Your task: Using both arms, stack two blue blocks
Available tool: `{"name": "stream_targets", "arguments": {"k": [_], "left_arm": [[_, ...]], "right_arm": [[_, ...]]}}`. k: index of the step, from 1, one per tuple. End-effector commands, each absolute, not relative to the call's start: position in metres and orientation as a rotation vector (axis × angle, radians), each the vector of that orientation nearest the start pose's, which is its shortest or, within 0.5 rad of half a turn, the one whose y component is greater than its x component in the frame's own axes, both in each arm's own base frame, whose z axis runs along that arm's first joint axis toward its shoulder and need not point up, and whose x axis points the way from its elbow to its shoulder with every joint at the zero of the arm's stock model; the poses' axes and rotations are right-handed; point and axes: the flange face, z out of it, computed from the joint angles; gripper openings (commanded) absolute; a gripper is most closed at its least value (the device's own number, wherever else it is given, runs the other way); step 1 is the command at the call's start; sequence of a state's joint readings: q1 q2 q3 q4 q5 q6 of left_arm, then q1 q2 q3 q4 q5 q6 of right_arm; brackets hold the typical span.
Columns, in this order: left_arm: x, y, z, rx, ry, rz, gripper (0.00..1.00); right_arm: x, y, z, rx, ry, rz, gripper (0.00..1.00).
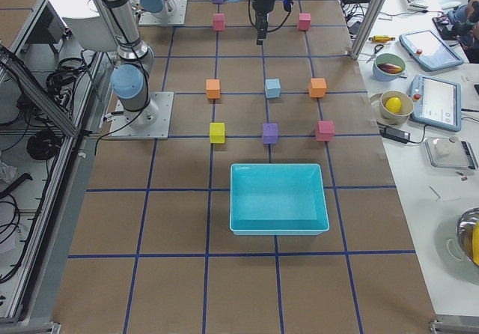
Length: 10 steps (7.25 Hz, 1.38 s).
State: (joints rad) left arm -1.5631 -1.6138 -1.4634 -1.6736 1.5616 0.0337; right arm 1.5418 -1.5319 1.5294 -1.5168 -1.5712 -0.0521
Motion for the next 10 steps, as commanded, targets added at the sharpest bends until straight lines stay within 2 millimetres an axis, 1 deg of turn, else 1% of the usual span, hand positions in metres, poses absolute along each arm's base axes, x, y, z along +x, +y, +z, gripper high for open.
{"name": "stream_targets", "arguments": {"k": [1, 3, 4, 5, 7, 8, 9, 10], "left_arm": [[-0.13, -0.506, 0.509, 0.041, 3.151, 0.06, 1.0], [-0.13, -0.506, 0.509, 0.041, 3.151, 0.06, 1.0], [-0.13, -0.506, 0.509, 0.041, 3.151, 0.06, 1.0], [-0.13, -0.506, 0.509, 0.041, 3.151, 0.06, 1.0], [-0.13, -0.506, 0.509, 0.046, 3.149, 0.06, 1.0], [-0.13, -0.506, 0.51, 0.046, 3.149, 0.058, 1.0], [-0.13, -0.506, 0.51, 0.046, 3.149, 0.058, 1.0], [-0.13, -0.505, 0.511, 0.046, 3.149, 0.055, 1.0]], "right_arm": [[0.116, -0.508, 0.483, -0.034, 3.137, 0.082, 1.0], [0.118, -0.507, 0.484, -0.039, 3.14, 0.072, 1.0], [0.114, -0.508, 0.483, -0.027, 3.136, 0.082, 1.0], [0.115, -0.511, 0.482, -0.029, 3.139, 0.07, 1.0], [0.118, -0.51, 0.473, -0.041, 3.136, 0.094, 1.0], [0.118, -0.513, 0.452, -0.031, 3.133, 0.163, 1.0], [0.118, -0.524, 0.414, -0.037, 3.118, 0.241, 1.0], [0.117, -0.546, 0.386, -0.055, 3.129, 0.137, 1.0]]}}
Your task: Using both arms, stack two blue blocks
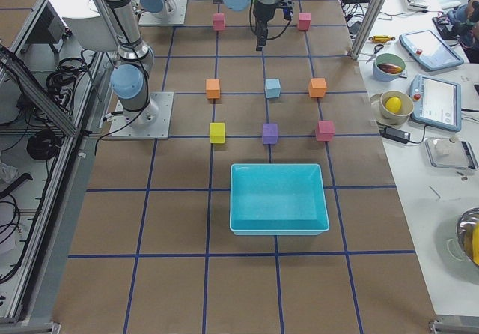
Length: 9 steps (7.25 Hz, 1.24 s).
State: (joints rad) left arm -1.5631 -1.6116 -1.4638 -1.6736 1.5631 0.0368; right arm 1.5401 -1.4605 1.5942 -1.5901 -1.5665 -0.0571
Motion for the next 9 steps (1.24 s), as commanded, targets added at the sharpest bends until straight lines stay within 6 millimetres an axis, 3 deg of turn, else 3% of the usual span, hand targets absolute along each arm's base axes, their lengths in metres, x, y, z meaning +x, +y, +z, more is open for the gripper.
{"name": "stream_targets", "arguments": {"k": [1, 3, 4, 5, 9], "left_arm": [[-0.13, -0.505, 0.511, 0.046, 3.149, 0.055, 1.0], [-0.13, -0.505, 0.511, 0.046, 3.149, 0.055, 1.0], [-0.13, -0.505, 0.511, 0.046, 3.149, 0.055, 1.0], [-0.13, -0.505, 0.511, 0.046, 3.149, 0.055, 1.0], [-0.132, -0.507, 0.503, 0.022, 3.153, 0.079, 1.0]], "right_arm": [[0.117, -0.556, 0.356, -0.057, 3.131, 0.086, 1.0], [0.121, -0.565, 0.275, -0.072, 3.127, -0.06, 1.0], [0.121, -0.565, 0.259, -0.104, 3.123, -0.19, 1.0], [0.122, -0.561, 0.238, -0.109, 3.123, -0.165, 1.0], [0.122, -0.563, 0.206, -0.111, 3.122, -0.081, 1.0]]}}
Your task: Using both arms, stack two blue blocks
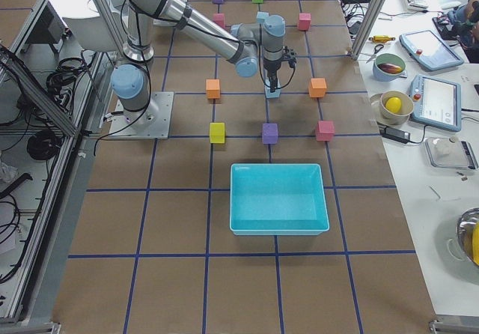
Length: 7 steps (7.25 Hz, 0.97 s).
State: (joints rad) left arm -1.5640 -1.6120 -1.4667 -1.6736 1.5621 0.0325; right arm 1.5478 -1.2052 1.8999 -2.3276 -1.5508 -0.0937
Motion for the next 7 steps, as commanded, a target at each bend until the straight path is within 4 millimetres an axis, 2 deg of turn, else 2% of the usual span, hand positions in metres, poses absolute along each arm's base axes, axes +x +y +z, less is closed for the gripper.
{"name": "stream_targets", "arguments": {"k": [1, 2, 3, 4, 5, 6, 7], "left_arm": [[-0.133, -0.503, 0.492, 0.043, 3.148, 0.115, 1.0], [-0.133, -0.513, 0.465, 0.043, 3.146, 0.142, 1.0], [-0.129, -0.528, 0.44, 0.055, 3.149, 0.049, 1.0], [-0.128, -0.535, 0.402, 0.118, 3.145, 0.041, 1.0], [-0.128, -0.541, 0.363, 0.132, 3.141, 0.024, 1.0], [-0.127, -0.549, 0.329, 0.13, 3.139, 0.005, 1.0], [-0.127, -0.553, 0.301, 0.142, 3.135, 0.036, 1.0]], "right_arm": [[0.122, -0.565, 0.205, -0.113, 3.122, -0.083, 1.0], [0.122, -0.565, 0.202, -0.111, 3.122, -0.076, 1.0], [0.121, -0.567, 0.193, -0.106, 3.12, -0.052, 0.94], [0.122, -0.568, 0.192, -0.103, 3.12, -0.047, 0.63], [0.121, -0.568, 0.192, -0.106, 3.121, -0.045, 0.26], [0.121, -0.568, 0.193, -0.103, 3.121, -0.047, 0.0], [0.12, -0.567, 0.197, -0.087, 3.129, -0.049, 0.0]]}}
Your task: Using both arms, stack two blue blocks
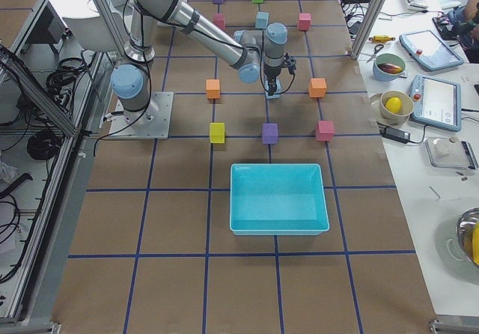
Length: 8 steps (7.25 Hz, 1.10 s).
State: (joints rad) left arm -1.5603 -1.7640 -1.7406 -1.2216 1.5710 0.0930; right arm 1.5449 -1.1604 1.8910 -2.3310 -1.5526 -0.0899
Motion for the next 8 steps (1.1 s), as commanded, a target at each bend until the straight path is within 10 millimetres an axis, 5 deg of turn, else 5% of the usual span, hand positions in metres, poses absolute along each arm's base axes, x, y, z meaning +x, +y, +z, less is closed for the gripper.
{"name": "stream_targets", "arguments": {"k": [1, 2, 4, 6, 8], "left_arm": [[-0.126, -0.556, 0.276, 0.142, 3.136, 0.103, 1.0], [-0.126, -0.564, 0.256, 0.145, 3.136, 0.08, 1.0], [-0.127, -0.571, 0.226, 0.157, 3.135, 0.08, 1.0], [-0.127, -0.576, 0.212, 0.183, 3.134, 0.08, 1.0], [-0.127, -0.566, 0.199, 0.183, 3.135, 0.123, 1.0]], "right_arm": [[0.119, -0.57, 0.214, -0.082, 3.138, -0.087, 0.0], [0.129, -0.578, 0.244, -0.045, 3.117, -0.094, 0.0], [0.188, -0.61, 0.281, 0.098, 3.041, -0.075, 0.0], [0.284, -0.644, 0.268, 0.085, 3.033, -0.106, 0.0], [0.332, -0.659, 0.238, 0.049, 3.036, -0.052, 0.0]]}}
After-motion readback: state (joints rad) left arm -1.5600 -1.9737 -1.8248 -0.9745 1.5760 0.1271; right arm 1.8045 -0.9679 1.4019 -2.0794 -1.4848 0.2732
